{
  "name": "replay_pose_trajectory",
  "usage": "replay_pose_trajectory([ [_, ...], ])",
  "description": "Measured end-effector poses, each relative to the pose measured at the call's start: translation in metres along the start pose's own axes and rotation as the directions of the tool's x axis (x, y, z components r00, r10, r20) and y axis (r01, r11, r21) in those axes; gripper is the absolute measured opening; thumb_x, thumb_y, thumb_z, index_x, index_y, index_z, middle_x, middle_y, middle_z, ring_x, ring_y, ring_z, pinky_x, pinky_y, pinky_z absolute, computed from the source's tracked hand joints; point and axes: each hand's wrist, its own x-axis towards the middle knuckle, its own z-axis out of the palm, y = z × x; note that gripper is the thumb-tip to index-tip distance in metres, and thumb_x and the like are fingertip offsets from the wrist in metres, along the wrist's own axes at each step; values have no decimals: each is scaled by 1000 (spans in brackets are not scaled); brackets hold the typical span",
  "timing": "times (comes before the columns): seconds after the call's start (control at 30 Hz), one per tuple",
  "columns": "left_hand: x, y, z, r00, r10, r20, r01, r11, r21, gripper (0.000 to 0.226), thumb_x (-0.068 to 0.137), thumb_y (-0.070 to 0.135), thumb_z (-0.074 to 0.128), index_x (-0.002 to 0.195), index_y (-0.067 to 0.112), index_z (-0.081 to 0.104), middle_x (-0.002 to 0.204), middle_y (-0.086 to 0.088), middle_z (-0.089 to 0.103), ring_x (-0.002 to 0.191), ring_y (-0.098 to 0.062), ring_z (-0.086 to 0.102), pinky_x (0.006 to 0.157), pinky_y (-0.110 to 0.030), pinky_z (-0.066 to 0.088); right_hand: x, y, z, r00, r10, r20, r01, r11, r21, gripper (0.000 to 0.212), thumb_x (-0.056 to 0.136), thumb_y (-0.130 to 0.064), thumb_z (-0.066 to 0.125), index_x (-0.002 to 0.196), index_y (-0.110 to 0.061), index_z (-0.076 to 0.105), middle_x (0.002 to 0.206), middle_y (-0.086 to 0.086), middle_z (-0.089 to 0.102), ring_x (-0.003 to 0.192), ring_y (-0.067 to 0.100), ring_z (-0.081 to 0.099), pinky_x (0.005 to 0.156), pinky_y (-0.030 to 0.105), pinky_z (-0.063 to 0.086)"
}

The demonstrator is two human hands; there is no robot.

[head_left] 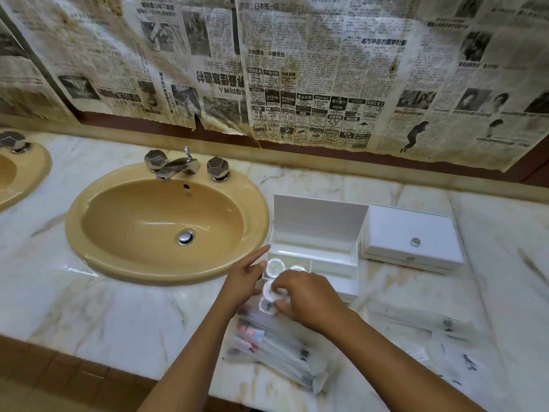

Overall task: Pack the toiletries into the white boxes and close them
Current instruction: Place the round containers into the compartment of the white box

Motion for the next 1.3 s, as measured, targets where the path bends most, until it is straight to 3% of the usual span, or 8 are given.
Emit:
replay_pose_trajectory([
  [0.07,0,-1,1,1000,-4,-8,4,1000,22,39,98,22,49,126,47,57,78,-8,47,78,-11,54,78,-35,58,-1,6,-9,995,54,-81,-54,999,-4,22,87,-37,56,104,-27,66,110,-6,64,96,21,61,78,33,49],
  [0.27,-2,1,3,1000,-5,-27,7,999,53,37,99,24,49,126,49,57,75,-7,33,61,-5,42,70,-28,53,3,29,-9,969,212,-125,-218,975,-36,26,91,-38,56,113,-25,63,119,-5,61,103,22,61,84,34,48],
  [0.43,-2,-1,3,999,-12,-40,14,999,52,37,99,26,49,126,49,56,78,-7,37,69,-9,43,69,-27,53,7,30,-3,971,213,-109,-215,977,-6,26,94,-37,54,114,-22,63,120,-4,57,99,22,61,77,31,44],
  [0.6,-2,0,4,998,-18,-52,21,998,54,37,99,26,50,126,49,57,67,1,34,62,-5,42,70,-28,55,4,32,6,974,199,-112,-206,977,-52,29,99,-35,45,103,-17,67,124,-4,49,95,24,60,71,32,45],
  [0.73,-2,0,3,999,-11,-48,14,998,61,36,99,27,50,127,49,56,71,-4,34,63,-6,43,69,-28,55,2,34,10,977,192,-90,-201,974,-100,30,100,-33,39,100,-18,65,113,-4,51,89,24,61,69,34,47],
  [0.97,-1,-2,3,999,-8,-32,10,999,44,35,98,28,50,125,50,57,79,-7,37,69,-10,43,67,-26,53,2,27,10,983,145,-112,-155,985,-81,30,99,-39,41,109,-21,63,113,-4,54,87,24,63,70,33,46],
  [1.1,-1,-2,2,1000,-6,-19,6,1000,30,34,98,29,51,124,51,58,81,-6,39,72,-12,43,65,-24,53,-1,15,19,992,-12,-123,10,1000,-20,24,95,-29,47,111,-24,65,110,-5,58,83,27,63,65,34,45],
  [1.3,1,-2,0,1000,-10,11,10,1000,-5,34,98,28,52,121,52,59,79,-8,38,75,-14,46,79,-40,59,6,7,25,980,-140,-140,139,990,-19,15,84,-18,59,96,-25,66,99,-8,60,62,24,59,46,30,41],
])
